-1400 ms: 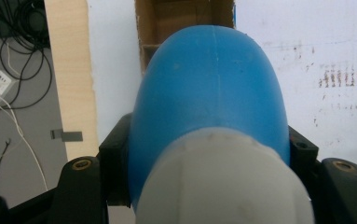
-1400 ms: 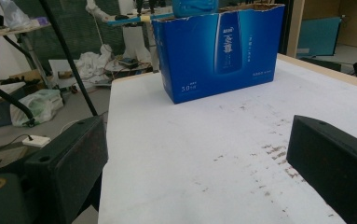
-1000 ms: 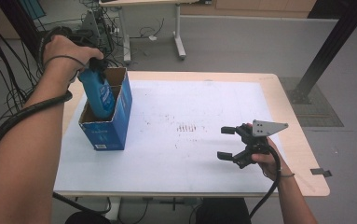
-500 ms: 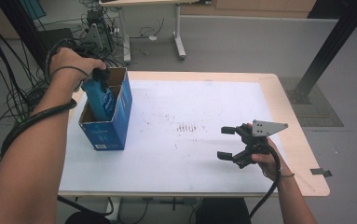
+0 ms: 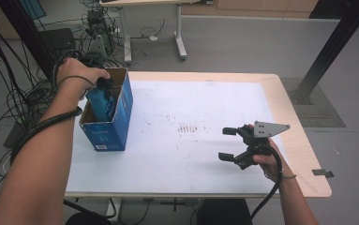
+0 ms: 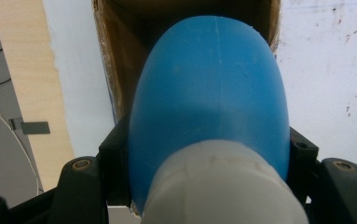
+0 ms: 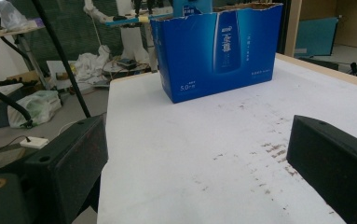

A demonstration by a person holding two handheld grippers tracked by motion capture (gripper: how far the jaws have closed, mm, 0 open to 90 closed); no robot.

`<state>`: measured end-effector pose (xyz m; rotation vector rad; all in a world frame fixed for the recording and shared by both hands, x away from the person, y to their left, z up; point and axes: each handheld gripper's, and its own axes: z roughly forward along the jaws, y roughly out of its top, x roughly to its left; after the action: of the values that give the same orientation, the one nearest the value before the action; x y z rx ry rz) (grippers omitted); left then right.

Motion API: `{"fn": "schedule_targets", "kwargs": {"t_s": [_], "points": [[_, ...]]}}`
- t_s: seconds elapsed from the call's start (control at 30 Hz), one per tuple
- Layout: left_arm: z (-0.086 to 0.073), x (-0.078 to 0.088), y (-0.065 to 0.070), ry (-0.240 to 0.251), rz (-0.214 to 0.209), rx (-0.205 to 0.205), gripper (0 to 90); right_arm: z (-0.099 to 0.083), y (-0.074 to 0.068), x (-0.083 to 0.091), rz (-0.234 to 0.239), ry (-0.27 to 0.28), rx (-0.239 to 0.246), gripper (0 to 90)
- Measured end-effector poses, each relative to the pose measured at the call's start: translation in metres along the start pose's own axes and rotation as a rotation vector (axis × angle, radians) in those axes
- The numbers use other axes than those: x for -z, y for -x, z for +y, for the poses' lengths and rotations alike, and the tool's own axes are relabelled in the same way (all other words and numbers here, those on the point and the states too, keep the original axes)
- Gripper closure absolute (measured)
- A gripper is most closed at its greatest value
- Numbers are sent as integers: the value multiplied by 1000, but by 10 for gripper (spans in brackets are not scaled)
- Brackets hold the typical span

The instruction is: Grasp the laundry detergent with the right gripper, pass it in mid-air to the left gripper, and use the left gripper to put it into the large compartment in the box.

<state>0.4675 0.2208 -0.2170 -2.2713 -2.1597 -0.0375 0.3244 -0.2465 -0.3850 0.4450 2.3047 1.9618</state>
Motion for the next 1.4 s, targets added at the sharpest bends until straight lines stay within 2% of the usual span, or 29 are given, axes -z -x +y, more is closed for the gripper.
{"fn": "schedule_targets", "kwargs": {"t_s": [0.6, 0.93, 1.4], "points": [[-2, -34, 0, -57, 7, 1, 374, -1, 1, 3, -1, 4, -2, 50], [-3, -43, 1, -76, 7, -10, 374, -1, 0, 1, 4, 1, 1, 50], [-4, -56, -1, -87, 5, -4, 374, -2, 1, 0, 4, -5, -3, 50]]}}
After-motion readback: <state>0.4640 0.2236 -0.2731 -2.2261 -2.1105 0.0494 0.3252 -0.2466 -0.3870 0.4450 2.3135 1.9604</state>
